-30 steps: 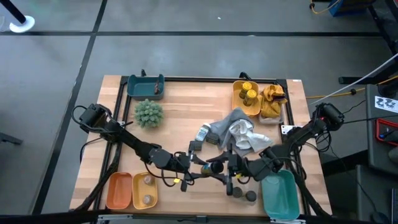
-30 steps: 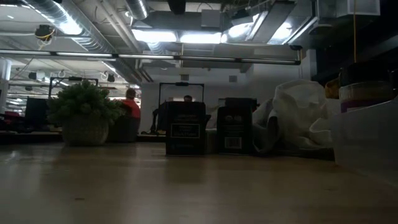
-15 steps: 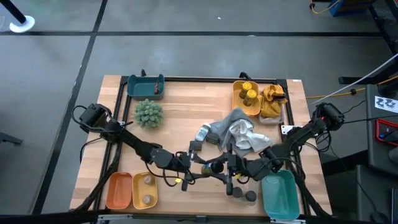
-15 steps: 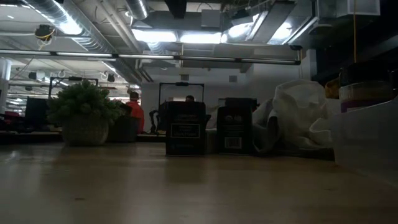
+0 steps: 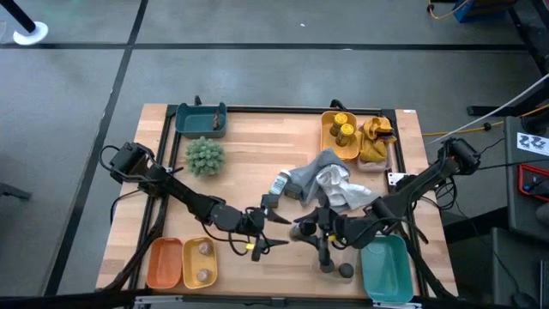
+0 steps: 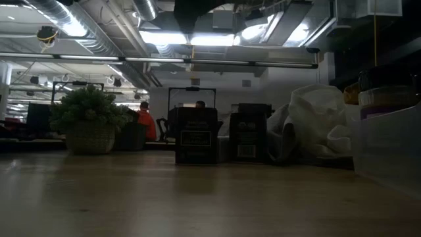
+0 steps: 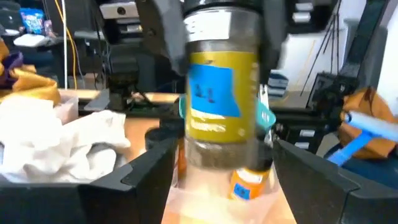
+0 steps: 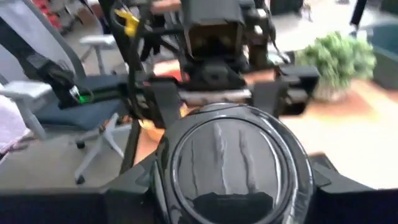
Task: Sort spices by type
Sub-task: Put the black seasoning bottle into the transparent bin
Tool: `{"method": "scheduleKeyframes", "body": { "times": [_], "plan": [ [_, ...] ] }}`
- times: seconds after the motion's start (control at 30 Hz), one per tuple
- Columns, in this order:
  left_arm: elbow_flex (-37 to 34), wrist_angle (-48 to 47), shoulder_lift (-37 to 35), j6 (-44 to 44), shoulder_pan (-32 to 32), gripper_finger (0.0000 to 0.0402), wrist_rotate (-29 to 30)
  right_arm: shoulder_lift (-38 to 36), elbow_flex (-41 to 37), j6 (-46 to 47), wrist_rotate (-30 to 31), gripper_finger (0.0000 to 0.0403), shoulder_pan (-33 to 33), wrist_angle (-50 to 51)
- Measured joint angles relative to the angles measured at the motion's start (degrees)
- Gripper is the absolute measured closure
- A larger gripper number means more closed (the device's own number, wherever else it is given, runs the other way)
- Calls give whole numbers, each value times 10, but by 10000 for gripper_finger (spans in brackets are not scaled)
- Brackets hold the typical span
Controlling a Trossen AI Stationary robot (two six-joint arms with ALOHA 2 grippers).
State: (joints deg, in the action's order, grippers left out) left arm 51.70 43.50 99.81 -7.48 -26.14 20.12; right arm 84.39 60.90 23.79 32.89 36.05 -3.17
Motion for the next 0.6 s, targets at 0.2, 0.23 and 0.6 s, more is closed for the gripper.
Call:
{"method": "scheduleKeyframes", "body": {
  "times": [0.2,0.23,0.6],
  "plan": [
    [0,-41,0,-2,5,150,0,-18,0,101,-22,209,4,124],
    [0,-48,0,-3,5,150,0,-18,0,121,-25,209,8,139],
    [0,-67,0,-31,4,150,0,-17,0,278,60,204,98,261]
  ]
}}
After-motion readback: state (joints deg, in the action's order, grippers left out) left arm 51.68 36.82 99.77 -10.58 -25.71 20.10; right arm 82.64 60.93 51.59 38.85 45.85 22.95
